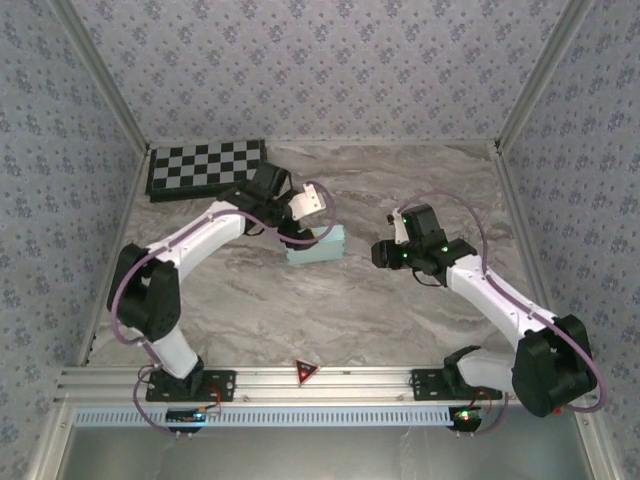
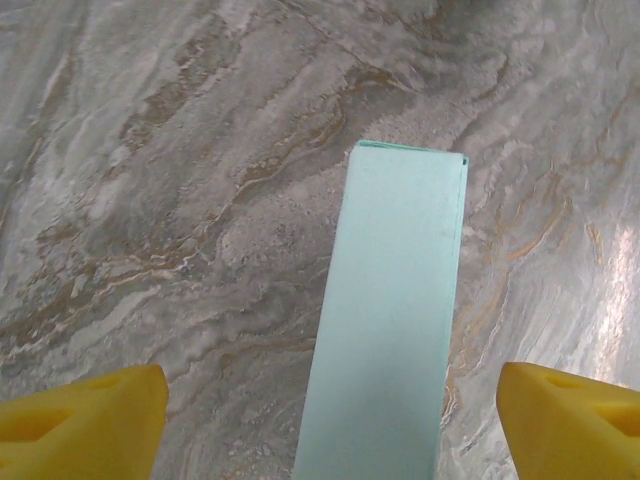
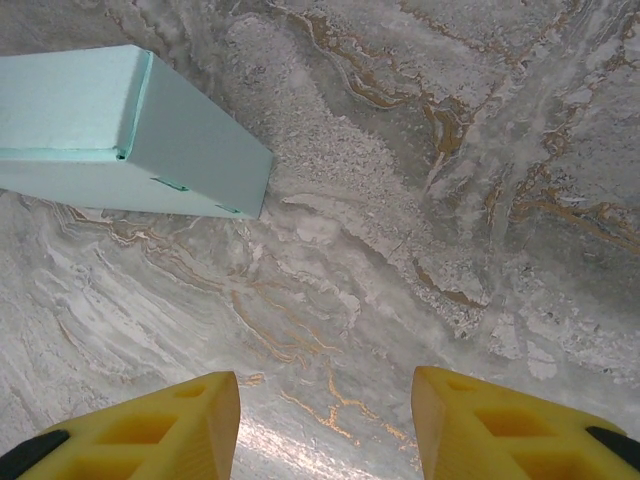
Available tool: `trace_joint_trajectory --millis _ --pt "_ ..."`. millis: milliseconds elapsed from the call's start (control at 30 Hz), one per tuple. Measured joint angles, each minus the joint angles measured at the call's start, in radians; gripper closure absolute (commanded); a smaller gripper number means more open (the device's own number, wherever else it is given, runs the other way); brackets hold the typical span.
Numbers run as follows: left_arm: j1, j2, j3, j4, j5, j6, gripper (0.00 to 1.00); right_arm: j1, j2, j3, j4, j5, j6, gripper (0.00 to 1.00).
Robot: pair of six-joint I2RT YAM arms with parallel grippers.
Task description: Fold the paper box
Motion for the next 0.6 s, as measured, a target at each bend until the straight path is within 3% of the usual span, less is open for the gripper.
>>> trace_joint_trajectory --millis 367,600 --pt "-0.031 0.121 0.08 -0.139 -0.006 0.141 0.2 -0.018 -0.026 -0.009 0.008 0.007 0.0 0.49" --pt "-0.044 0.165 0.083 -0.143 -0.065 0.169 0.43 -0.024 -0.026 -0.015 0.007 0.007 0.0 0.49"
